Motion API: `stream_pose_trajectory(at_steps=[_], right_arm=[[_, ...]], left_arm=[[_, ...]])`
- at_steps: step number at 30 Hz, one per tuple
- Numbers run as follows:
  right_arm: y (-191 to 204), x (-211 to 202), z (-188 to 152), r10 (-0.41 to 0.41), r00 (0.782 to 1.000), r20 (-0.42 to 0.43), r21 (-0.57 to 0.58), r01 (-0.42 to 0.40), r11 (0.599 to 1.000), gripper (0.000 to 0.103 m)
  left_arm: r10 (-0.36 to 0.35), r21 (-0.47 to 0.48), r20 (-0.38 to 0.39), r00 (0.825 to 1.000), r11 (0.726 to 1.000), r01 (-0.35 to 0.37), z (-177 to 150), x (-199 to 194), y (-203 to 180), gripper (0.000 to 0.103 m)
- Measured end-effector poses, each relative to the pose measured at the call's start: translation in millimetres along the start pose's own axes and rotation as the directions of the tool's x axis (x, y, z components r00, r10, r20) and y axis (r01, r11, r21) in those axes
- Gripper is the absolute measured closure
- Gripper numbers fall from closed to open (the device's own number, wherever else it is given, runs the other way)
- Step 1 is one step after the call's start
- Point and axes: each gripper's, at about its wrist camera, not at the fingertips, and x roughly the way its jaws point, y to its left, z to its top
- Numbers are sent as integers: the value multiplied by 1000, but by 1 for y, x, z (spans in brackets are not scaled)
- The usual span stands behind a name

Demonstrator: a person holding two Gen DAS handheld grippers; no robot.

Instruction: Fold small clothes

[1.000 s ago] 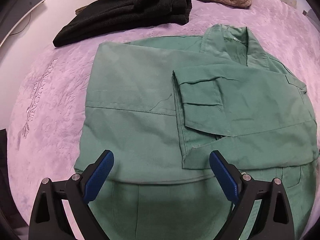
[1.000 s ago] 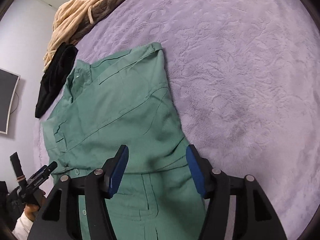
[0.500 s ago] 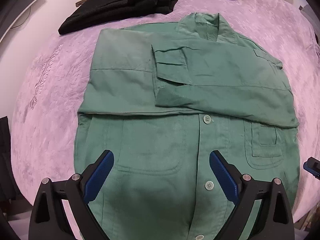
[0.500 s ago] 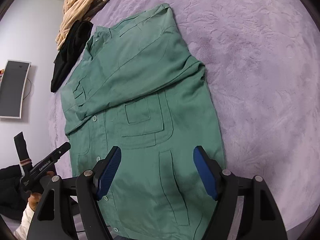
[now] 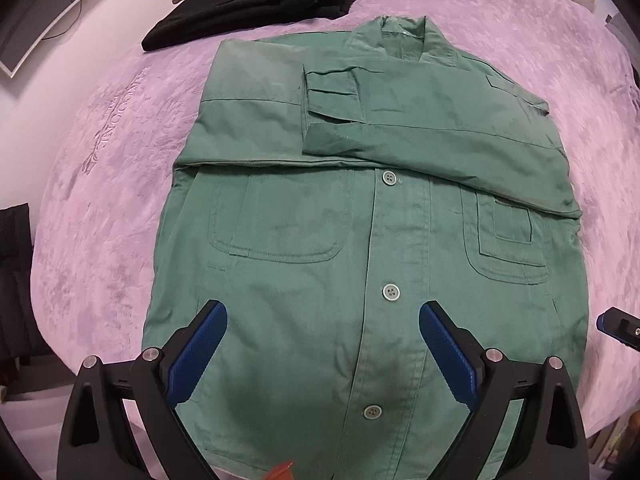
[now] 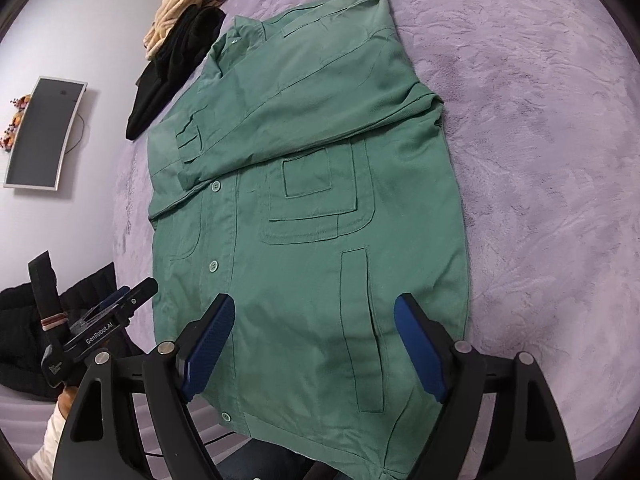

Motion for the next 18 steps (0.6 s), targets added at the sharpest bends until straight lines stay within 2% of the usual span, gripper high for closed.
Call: stream_pose_trajectory(at_steps=[3, 5, 14, 18], right_arm=[[6, -2, -6, 16, 1000, 14, -14, -16, 1000, 11], [9, 0, -10, 24, 1000, 15, -13, -23, 1000, 0], [27, 16, -44, 48, 999, 7, 14, -48, 999, 0], [31, 20, -64, 44, 998, 44, 58, -46, 997, 0]], left_arm=[[3, 6, -8, 1000, 1000, -3, -9, -4, 1, 6], [-3, 15, -12, 1000, 1000, 4, -14, -5, 1, 6], [-29, 40, -20, 999, 999, 30, -36, -3, 16, 6], [-46, 27, -26, 999, 999, 47, -52, 2, 32, 6]])
